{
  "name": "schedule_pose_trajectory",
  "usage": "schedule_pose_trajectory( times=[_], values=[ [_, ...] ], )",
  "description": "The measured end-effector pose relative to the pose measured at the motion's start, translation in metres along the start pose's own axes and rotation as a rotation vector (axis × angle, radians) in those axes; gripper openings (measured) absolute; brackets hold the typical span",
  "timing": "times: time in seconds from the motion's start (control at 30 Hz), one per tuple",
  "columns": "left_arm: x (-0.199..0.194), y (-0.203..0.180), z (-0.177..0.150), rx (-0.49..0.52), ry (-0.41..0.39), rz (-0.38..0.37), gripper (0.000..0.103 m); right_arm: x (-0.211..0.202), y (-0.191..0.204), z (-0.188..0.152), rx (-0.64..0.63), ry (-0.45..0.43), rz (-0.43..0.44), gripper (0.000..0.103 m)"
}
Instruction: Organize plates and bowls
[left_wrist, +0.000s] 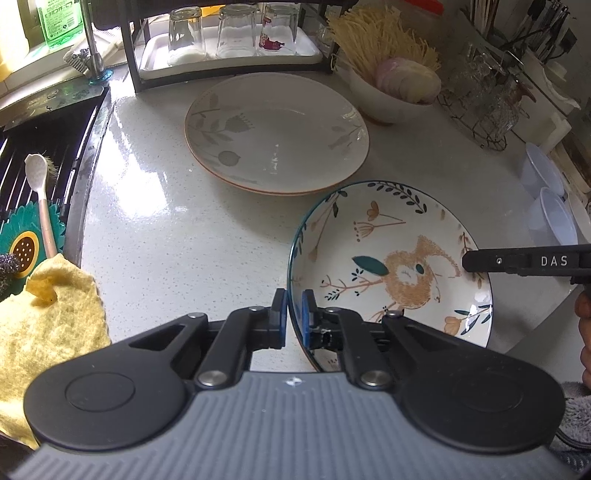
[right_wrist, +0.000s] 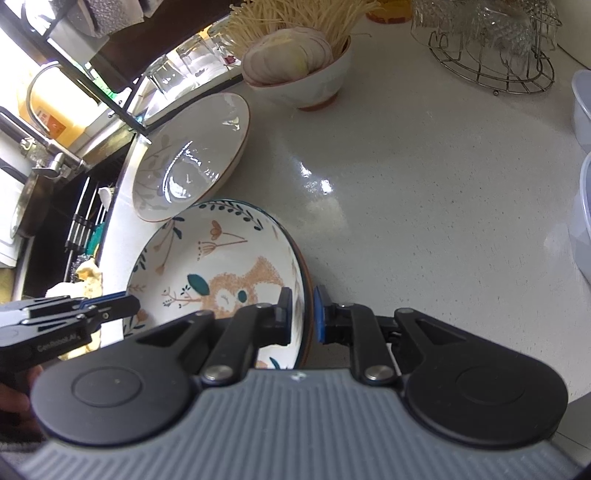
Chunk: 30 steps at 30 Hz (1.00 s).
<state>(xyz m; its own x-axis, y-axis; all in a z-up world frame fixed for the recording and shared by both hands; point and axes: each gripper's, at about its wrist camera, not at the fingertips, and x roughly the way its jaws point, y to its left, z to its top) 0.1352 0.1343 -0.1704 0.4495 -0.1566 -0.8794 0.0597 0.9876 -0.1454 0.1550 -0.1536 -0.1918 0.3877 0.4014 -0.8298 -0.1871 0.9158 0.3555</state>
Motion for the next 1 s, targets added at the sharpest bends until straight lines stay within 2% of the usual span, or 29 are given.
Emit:
schedule_pose_trajectory(
  times=[0.17,0.3,0.5,0.83,1.0],
  values=[
    [0.000,0.003,0.000,-0.039,-0.002,0.002,0.011,-0.001,0.000,0.000,-0.002,-0.012,0.009,0.016],
    [-0.011,-0.001,0.000,-0.029,-0.036,0.046,0.011,-0.012,-0.001,0.003,-0.017,-0.065,-0.001,0.016],
    [-0.038,-0.014,0.007,-0.012,-0.096,0.061,0.011,-0.037,0.005,0.008,-0.061,-0.151,-0.011,0.016],
    [-0.084,-0.055,0.024,0.046,-0.176,0.044,0.011,-0.090,0.020,0.005,-0.118,-0.270,0.009,0.016],
    [-0.103,-0.078,0.027,0.065,-0.212,0.011,0.011,-0.113,0.022,0.000,-0.131,-0.314,0.010,0.016]
  ],
)
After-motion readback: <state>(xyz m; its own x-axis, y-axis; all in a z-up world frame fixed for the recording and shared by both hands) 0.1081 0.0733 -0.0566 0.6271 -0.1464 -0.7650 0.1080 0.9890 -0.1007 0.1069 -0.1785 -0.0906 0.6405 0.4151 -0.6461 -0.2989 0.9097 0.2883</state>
